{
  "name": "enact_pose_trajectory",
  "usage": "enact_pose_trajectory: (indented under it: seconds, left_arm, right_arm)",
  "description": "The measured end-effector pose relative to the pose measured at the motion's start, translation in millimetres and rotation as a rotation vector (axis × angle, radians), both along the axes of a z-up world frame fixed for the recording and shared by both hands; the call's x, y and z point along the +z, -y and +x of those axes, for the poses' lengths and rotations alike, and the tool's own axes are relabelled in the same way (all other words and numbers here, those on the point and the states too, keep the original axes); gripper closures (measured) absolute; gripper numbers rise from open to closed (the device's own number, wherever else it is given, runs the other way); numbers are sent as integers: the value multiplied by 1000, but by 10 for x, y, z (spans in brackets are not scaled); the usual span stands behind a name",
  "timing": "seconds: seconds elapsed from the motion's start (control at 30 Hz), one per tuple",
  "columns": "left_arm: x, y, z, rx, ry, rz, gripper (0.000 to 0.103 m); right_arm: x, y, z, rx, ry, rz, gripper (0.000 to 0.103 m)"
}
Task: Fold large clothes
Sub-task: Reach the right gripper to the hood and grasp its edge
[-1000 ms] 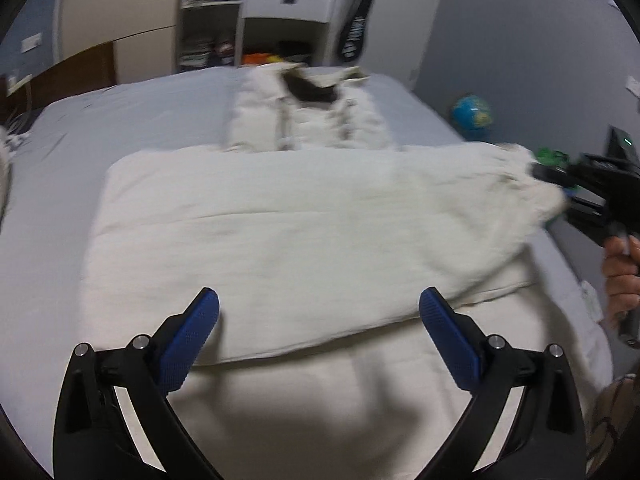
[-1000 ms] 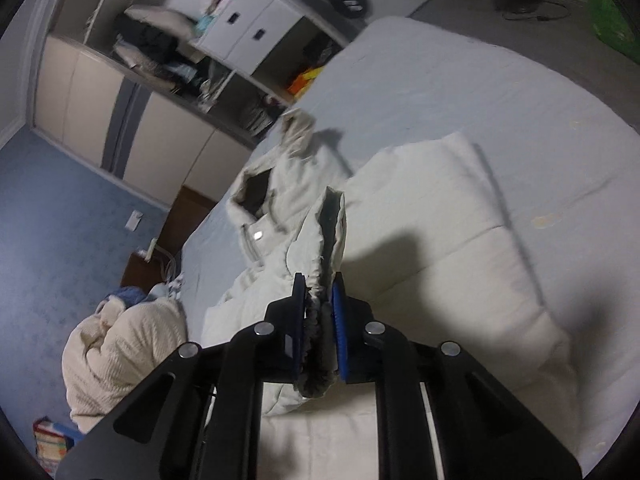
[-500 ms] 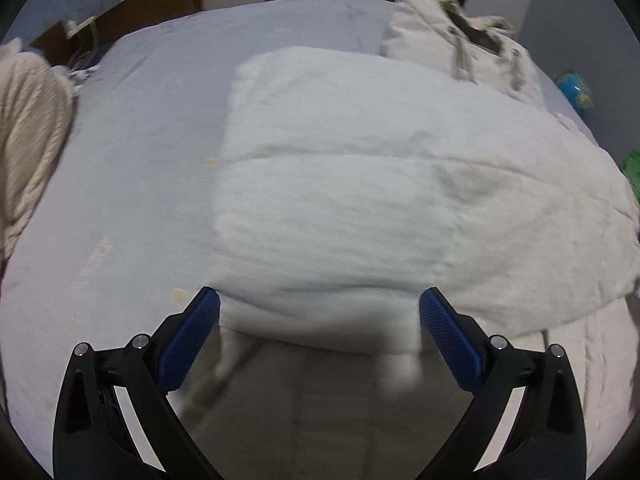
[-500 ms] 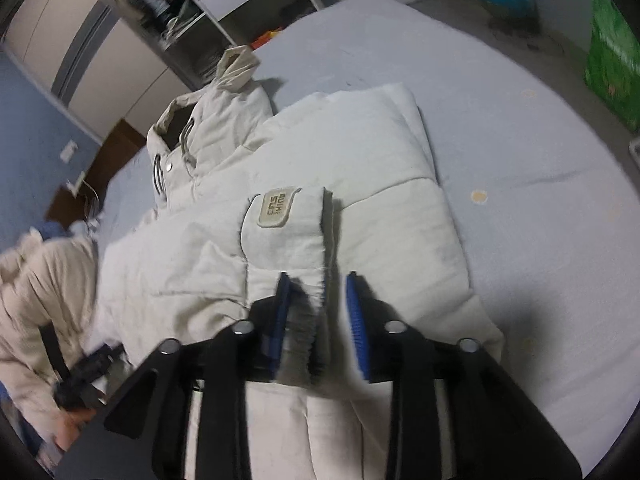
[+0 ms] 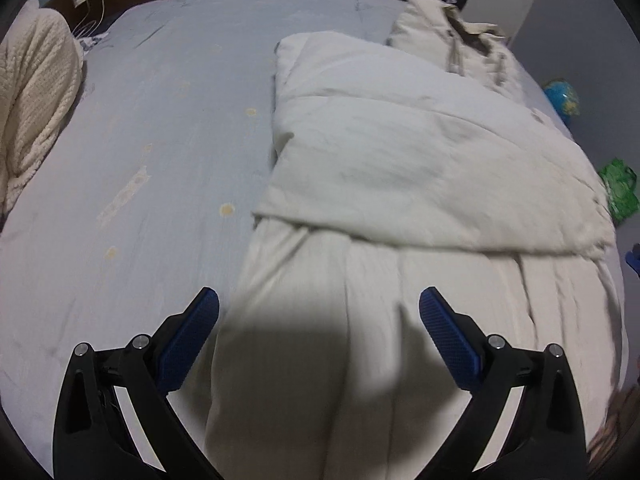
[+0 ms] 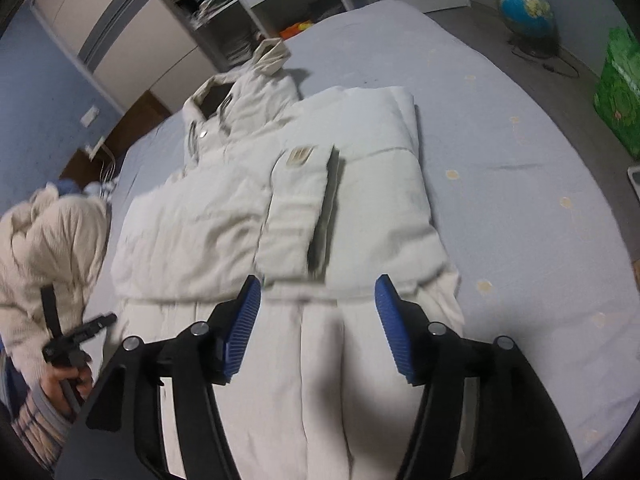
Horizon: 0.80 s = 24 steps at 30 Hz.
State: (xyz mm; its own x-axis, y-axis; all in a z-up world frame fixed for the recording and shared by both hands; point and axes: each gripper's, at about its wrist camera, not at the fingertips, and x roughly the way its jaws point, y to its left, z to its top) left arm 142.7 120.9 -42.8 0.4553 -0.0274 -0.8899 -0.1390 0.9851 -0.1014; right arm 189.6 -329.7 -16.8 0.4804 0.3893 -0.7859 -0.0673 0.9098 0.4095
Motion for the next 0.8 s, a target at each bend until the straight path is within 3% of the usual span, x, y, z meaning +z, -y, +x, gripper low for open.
enact_pose_trajectory:
  seconds: [0.23, 0.53, 0.63, 0.8]
  left_arm:
    - [129, 62, -378, -22, -23, 16, 6]
    - [-142, -121, -687, 18, -181, -15, 6]
    - [-308, -183, -677, 39, -251, -72, 5]
    - [-216, -139, -609, 24, -211, -36, 10]
  right_arm:
    - [90, 47, -374, 51, -40, -52, 37]
    - [10, 357, -806, 36, -148, -44, 34]
    - [-85, 458, -831, 17, -209, -38, 32]
    - [-131, 554, -821, -21, -220, -35, 32]
